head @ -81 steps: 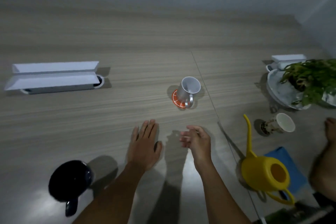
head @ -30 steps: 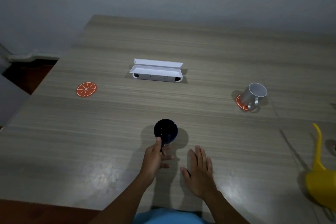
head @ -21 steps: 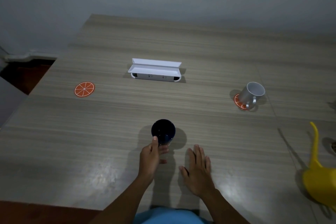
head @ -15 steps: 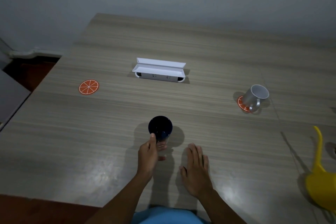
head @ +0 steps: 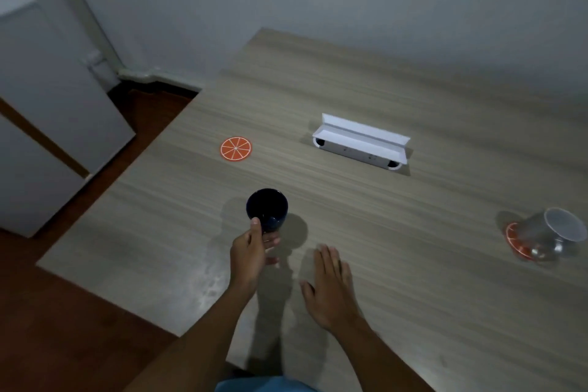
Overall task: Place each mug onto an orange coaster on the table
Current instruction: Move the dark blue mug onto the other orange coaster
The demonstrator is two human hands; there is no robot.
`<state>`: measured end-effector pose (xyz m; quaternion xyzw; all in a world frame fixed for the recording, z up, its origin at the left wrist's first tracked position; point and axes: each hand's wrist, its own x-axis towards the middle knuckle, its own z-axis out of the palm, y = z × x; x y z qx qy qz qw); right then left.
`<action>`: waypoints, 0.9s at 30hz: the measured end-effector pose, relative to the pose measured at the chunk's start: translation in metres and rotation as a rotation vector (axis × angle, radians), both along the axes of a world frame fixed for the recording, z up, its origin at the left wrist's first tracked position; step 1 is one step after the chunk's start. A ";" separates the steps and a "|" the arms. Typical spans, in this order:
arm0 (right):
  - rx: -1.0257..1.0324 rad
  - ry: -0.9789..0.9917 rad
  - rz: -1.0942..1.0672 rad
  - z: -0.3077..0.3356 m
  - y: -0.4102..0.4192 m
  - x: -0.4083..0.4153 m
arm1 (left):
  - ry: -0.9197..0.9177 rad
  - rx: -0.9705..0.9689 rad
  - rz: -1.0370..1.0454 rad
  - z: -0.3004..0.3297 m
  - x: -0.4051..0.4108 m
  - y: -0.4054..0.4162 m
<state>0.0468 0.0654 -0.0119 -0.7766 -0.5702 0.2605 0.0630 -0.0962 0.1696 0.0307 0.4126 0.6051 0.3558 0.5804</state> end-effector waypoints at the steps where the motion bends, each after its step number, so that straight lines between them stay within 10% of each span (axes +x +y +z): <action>1: -0.004 0.002 0.016 0.002 0.012 -0.007 | -0.001 0.001 0.025 0.001 -0.008 0.011; 27: 0.077 -0.120 -0.004 -0.034 0.137 -0.076 | -0.043 0.066 0.084 -0.002 -0.040 0.241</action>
